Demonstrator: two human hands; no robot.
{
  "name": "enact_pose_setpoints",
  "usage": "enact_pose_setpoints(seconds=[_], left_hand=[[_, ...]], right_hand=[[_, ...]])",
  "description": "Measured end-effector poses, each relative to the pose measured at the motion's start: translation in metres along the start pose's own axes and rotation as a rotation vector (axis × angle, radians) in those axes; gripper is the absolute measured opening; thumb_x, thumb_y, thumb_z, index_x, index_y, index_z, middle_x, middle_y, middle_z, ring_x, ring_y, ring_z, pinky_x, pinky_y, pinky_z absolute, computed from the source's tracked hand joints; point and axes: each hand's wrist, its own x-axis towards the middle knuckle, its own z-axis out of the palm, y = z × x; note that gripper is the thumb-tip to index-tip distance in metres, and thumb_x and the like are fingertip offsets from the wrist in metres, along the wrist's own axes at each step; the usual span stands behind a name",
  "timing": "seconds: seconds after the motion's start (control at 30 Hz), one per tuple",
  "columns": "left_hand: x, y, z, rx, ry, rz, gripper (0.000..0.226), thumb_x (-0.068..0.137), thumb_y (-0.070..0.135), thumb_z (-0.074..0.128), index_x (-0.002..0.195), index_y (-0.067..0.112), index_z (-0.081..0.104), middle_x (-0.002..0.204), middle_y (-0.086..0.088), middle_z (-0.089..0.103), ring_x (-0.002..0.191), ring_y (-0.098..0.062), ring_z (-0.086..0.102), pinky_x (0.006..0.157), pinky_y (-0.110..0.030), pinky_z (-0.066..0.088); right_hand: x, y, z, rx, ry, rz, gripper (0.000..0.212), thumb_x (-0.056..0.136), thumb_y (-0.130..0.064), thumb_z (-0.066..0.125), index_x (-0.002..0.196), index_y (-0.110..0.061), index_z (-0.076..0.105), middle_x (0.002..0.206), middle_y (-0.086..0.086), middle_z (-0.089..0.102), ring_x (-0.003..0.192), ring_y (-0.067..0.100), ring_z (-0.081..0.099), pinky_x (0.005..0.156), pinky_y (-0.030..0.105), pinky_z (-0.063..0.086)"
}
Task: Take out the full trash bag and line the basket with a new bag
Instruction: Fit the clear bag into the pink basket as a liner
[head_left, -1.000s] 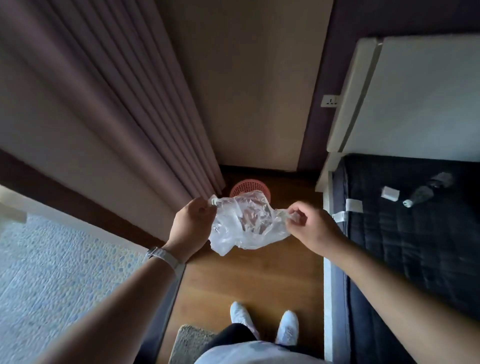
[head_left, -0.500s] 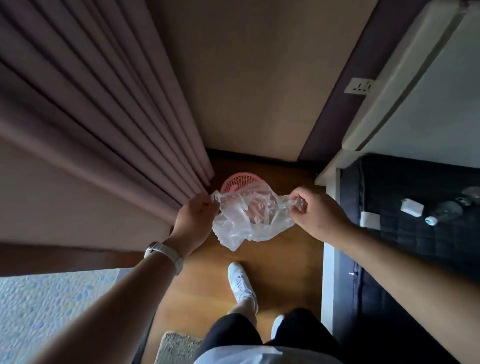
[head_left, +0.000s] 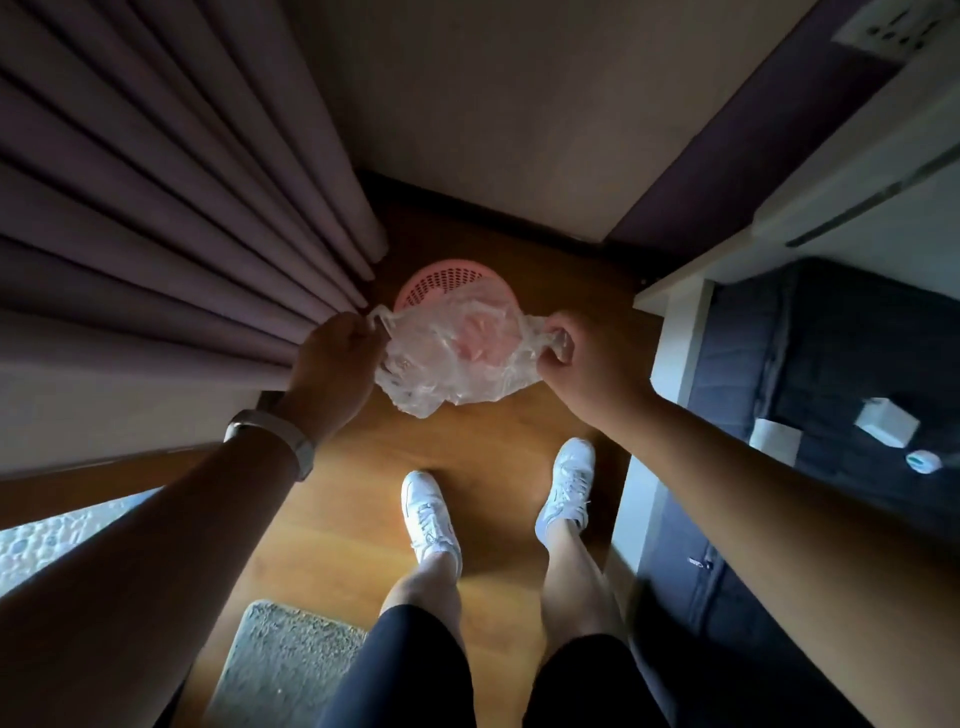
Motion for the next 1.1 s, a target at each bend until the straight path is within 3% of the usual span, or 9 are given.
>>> enact_pose_setpoints(seconds=[0.13, 0.23, 0.37, 0.43, 0.57, 0.77, 0.87, 1.0, 1.1], left_hand=[[0.024, -0.015, 0.039, 0.055, 0.088, 0.046, 0.023, 0.091, 0.028, 0.054, 0.075, 0.012, 0.059, 0.071, -0.013, 0.064, 0.062, -0.024, 0.055, 0.056, -0.033, 0.045], [0.044, -0.028, 0.071, 0.048, 0.139, 0.077, 0.028, 0.092, 0.027, 0.053, 0.070, 0.011, 0.052, 0.065, -0.012, 0.056, 0.058, -0.018, 0.047, 0.054, -0.035, 0.039], [0.086, -0.049, 0.112, -0.069, 0.237, 0.089, 0.030, 0.092, 0.030, 0.049, 0.074, 0.008, 0.056, 0.072, -0.020, 0.064, 0.064, -0.029, 0.060, 0.057, -0.041, 0.046], [0.111, -0.064, 0.133, -0.082, 0.257, 0.124, 0.038, 0.091, 0.036, 0.045, 0.081, 0.002, 0.058, 0.077, -0.023, 0.065, 0.068, -0.032, 0.062, 0.059, -0.042, 0.047], [0.164, -0.102, 0.175, -0.070, 0.314, 0.190, 0.027, 0.094, 0.032, 0.050, 0.082, 0.009, 0.060, 0.076, -0.015, 0.066, 0.066, -0.024, 0.061, 0.051, -0.024, 0.040], [0.222, -0.159, 0.214, -0.134, 0.342, 0.210, 0.011, 0.094, 0.025, 0.054, 0.089, 0.020, 0.062, 0.073, -0.008, 0.066, 0.061, -0.016, 0.058, 0.054, -0.028, 0.045], [0.234, -0.173, 0.215, -0.114, 0.339, 0.131, 0.009, 0.094, 0.026, 0.054, 0.090, 0.023, 0.061, 0.075, -0.008, 0.065, 0.064, -0.019, 0.058, 0.056, -0.030, 0.048], [0.229, -0.171, 0.208, -0.051, 0.323, 0.060, 0.016, 0.091, 0.021, 0.052, 0.102, 0.015, 0.061, 0.083, -0.007, 0.066, 0.072, -0.023, 0.063, 0.064, -0.038, 0.055], [0.222, -0.178, 0.201, 0.028, 0.341, 0.033, 0.020, 0.091, 0.019, 0.049, 0.108, 0.021, 0.059, 0.091, -0.005, 0.065, 0.082, -0.025, 0.064, 0.071, -0.042, 0.058]], right_hand=[[0.035, 0.028, 0.033, 0.040, 0.022, -0.023, 0.031, 0.086, -0.023, 0.066, 0.116, -0.016, 0.060, 0.100, -0.005, 0.062, 0.084, 0.009, 0.057, 0.060, 0.016, 0.046], [0.058, 0.048, 0.058, 0.046, 0.043, -0.063, 0.032, 0.087, -0.025, 0.066, 0.117, -0.019, 0.059, 0.112, 0.002, 0.064, 0.090, 0.014, 0.062, 0.065, 0.023, 0.053], [0.093, 0.083, 0.094, 0.081, 0.126, -0.158, 0.027, 0.087, -0.024, 0.065, 0.113, -0.019, 0.059, 0.112, 0.000, 0.063, 0.093, 0.014, 0.063, 0.067, 0.014, 0.049], [0.114, 0.094, 0.112, 0.100, 0.190, -0.220, 0.024, 0.087, -0.023, 0.065, 0.110, -0.017, 0.060, 0.110, 0.000, 0.062, 0.094, 0.013, 0.063, 0.072, 0.018, 0.052], [0.157, 0.117, 0.166, 0.125, 0.239, -0.316, 0.019, 0.087, -0.018, 0.065, 0.105, -0.014, 0.061, 0.102, -0.007, 0.055, 0.089, 0.010, 0.060, 0.072, 0.023, 0.055], [0.205, 0.163, 0.236, 0.055, -0.032, -0.237, 0.027, 0.090, -0.021, 0.063, 0.116, -0.026, 0.058, 0.115, -0.010, 0.057, 0.095, 0.007, 0.056, 0.076, 0.024, 0.053], [0.219, 0.173, 0.230, 0.067, -0.052, -0.227, 0.021, 0.090, -0.014, 0.062, 0.104, -0.028, 0.056, 0.109, -0.012, 0.053, 0.096, 0.006, 0.053, 0.077, 0.022, 0.049], [0.217, 0.189, 0.228, -0.029, -0.170, -0.228, 0.017, 0.089, -0.017, 0.063, 0.103, -0.026, 0.060, 0.114, -0.007, 0.057, 0.086, 0.009, 0.064, 0.069, 0.027, 0.060], [0.214, 0.203, 0.225, -0.143, -0.257, -0.309, 0.007, 0.091, -0.020, 0.060, 0.093, -0.027, 0.059, 0.116, -0.009, 0.053, 0.096, 0.010, 0.060, 0.071, 0.020, 0.055]])
